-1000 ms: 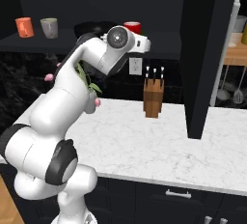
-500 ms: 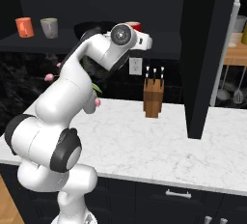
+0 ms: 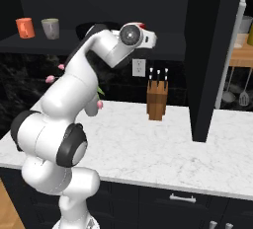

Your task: Gather all objects into one cabinet and sort the glasses and bowls to opposite sides.

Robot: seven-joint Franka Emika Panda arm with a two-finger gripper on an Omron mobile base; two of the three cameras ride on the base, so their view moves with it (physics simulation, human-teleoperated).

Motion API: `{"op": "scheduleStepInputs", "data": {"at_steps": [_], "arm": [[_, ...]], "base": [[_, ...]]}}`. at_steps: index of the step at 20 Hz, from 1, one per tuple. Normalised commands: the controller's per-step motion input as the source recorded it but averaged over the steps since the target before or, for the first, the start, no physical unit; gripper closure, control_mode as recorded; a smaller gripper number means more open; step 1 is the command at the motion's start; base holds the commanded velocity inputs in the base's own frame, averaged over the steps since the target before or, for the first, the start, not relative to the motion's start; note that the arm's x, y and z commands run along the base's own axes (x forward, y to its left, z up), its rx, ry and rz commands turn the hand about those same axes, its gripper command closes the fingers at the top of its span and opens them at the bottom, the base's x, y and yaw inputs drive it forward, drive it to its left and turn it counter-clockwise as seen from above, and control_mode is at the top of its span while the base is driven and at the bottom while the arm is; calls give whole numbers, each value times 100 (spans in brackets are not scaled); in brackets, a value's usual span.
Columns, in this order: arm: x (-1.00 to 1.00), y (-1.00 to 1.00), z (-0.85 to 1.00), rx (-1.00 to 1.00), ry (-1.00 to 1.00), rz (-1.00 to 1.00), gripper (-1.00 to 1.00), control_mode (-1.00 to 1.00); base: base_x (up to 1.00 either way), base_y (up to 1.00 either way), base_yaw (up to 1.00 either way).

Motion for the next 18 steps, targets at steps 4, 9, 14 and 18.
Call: {"op": "scheduleStepInputs", "data": {"at_steps": [4, 9, 14, 18], "arm": [[5, -11, 0, -1, -6, 4, -100, -100], [2, -11, 0, -3, 0, 0, -100, -100], [2, 0, 0, -3, 0, 0, -100, -100], [4, 0, 4, 0, 0, 0, -100, -100]], "base": [[0, 0, 0], [0, 0, 0], [0, 0, 0], [0, 0, 0]]}}
